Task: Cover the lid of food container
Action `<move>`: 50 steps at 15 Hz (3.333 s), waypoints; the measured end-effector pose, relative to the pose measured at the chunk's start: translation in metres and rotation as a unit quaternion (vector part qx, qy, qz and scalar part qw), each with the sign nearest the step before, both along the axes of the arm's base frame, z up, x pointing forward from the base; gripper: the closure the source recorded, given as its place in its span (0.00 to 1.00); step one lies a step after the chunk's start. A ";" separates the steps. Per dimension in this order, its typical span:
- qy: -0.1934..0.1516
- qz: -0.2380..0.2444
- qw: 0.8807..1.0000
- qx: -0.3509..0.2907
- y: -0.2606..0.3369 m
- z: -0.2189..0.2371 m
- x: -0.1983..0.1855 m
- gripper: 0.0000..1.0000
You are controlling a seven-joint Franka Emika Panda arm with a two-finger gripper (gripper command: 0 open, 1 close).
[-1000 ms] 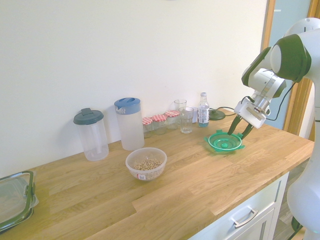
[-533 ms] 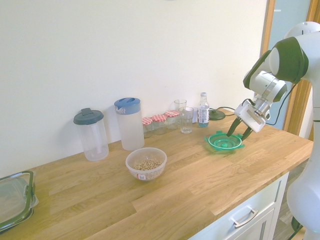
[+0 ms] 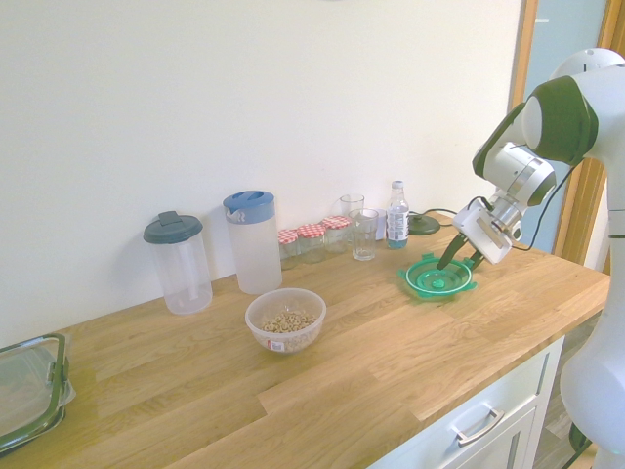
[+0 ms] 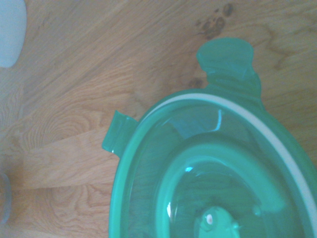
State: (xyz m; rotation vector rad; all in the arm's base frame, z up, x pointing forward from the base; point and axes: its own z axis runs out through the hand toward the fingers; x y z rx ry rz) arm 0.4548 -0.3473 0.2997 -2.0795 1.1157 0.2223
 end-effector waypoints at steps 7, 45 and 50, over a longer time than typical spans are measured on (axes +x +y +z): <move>-0.001 -0.001 1.000 0.001 0.002 -0.012 -0.003 1.00; 0.054 -0.043 0.563 -0.824 0.560 0.202 0.058 1.00; 0.047 -0.020 0.521 -0.852 0.643 0.160 0.059 1.00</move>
